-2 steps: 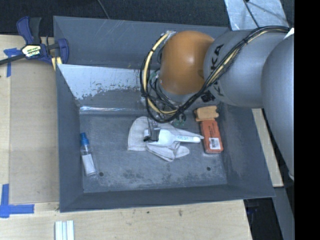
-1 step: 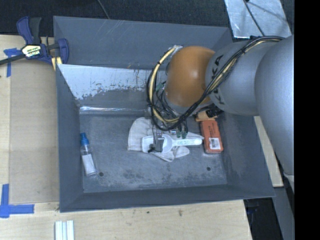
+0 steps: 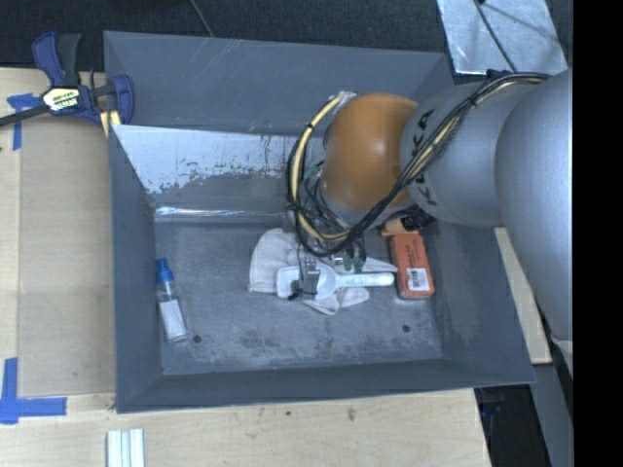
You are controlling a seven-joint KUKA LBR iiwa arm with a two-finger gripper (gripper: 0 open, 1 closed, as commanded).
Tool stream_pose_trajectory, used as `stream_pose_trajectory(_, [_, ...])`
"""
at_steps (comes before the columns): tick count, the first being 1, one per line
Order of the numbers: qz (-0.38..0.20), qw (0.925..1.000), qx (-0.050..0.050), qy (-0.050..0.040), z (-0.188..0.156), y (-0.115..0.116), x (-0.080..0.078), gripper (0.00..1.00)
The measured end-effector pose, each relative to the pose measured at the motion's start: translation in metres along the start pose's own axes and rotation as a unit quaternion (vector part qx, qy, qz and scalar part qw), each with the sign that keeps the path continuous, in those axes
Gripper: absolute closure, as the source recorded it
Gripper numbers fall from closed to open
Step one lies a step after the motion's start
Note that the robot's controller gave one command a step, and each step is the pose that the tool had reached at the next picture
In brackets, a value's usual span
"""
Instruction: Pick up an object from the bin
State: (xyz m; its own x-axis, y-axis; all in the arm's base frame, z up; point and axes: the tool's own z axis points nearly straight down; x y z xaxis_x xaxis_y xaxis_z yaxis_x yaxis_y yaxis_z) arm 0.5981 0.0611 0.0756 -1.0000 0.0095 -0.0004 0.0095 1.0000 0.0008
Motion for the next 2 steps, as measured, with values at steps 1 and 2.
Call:
stream_pose_trajectory(1, [-0.054, 0.9985, -0.001, -0.0104, -0.0023, -0.0134, -0.0362, 1.0])
stream_pose_trajectory(2, [-0.054, 0.9985, -0.001, -0.0104, -0.0023, -0.0135, -0.0362, 1.0])
